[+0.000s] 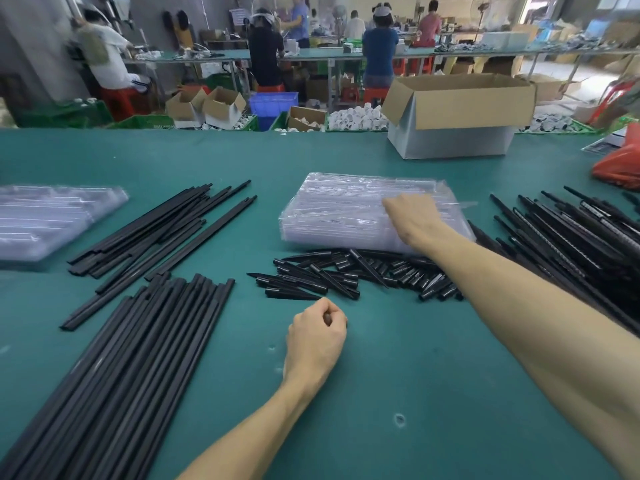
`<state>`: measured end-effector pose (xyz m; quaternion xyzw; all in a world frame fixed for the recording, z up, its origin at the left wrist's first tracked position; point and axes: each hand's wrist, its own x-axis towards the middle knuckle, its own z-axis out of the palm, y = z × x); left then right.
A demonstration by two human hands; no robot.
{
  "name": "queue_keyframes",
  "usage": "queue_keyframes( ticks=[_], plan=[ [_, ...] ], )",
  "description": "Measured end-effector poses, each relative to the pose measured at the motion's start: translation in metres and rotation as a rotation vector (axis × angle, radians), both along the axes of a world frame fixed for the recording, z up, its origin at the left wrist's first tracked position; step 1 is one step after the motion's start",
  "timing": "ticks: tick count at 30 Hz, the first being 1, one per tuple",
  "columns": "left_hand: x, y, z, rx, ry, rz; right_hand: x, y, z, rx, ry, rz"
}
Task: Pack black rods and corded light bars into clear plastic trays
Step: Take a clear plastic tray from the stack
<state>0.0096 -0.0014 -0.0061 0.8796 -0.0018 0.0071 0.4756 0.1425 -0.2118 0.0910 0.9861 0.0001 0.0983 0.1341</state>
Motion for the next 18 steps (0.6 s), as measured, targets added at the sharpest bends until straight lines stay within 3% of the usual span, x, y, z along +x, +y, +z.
queue_keyframes(
  ticks=[7,18],
  plan=[
    [0.001,0.001,-0.002,-0.001,-0.010,-0.005,0.007,-0.003,0.026,-0.107,-0.261,0.069],
    [0.001,0.001,-0.003,0.009,0.008,-0.005,-0.049,0.001,0.020,0.076,-0.238,0.034]
  ],
)
